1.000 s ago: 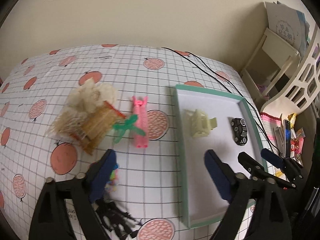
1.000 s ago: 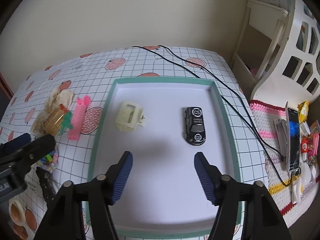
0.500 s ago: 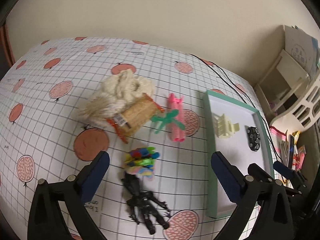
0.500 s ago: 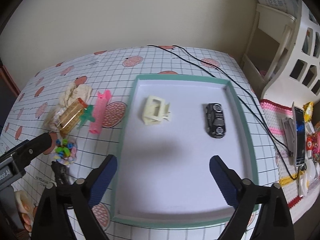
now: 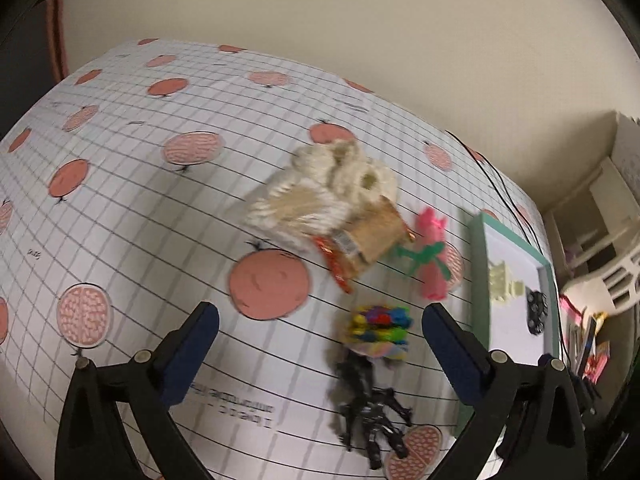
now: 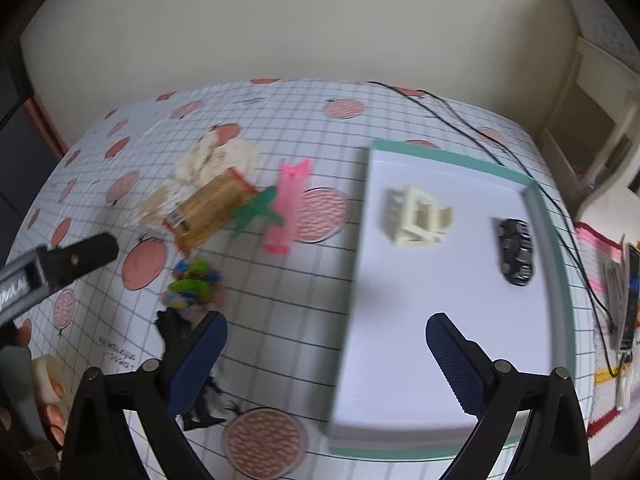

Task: Organize objects
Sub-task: 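Move both tools back toward the pom-pom bundle and black robot figure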

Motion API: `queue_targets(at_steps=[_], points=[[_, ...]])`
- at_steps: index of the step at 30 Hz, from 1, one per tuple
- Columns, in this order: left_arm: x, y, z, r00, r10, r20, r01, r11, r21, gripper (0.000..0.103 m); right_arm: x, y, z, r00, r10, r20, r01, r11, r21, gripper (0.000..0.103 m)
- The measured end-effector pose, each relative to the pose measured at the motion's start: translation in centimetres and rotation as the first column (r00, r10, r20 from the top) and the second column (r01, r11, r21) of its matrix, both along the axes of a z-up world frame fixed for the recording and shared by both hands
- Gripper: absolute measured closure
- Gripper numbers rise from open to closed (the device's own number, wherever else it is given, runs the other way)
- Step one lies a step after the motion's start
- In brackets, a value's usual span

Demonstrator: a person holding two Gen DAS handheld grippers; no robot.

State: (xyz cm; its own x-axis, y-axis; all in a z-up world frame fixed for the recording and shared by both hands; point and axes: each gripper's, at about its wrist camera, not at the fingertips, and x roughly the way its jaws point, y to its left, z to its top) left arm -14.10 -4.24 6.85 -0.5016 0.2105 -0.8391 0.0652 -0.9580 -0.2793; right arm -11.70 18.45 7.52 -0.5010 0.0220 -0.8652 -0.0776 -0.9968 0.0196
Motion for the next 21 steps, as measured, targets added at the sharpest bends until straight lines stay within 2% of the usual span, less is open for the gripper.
queue_targets(at_steps=[9,15,21], points=[[-0.3,-1.7,-0.8,1.000,0.018,0.025,-0.018,1.000,-0.013,0.002,-0.8,-4.5,-1.4,0.996,0.079,0.043,-0.078,0.996,-0.043,0.002],[-0.5,-2.9,-1.3,0.998,0.046,0.044,-0.046,0.999,-0.007,0.002,-1.1,-6.8,-3.0,0.987,0.123,0.103,-0.117,0.991,-0.064,0.002],[-0.8,-2.8,-2.3,0.996,0.021,0.089,-0.020,1.000,-0.012,0.002,-1.1,-7.8,-4.5,0.972,0.170,0.165,-0.162,0.985,-0.059,0.002]])
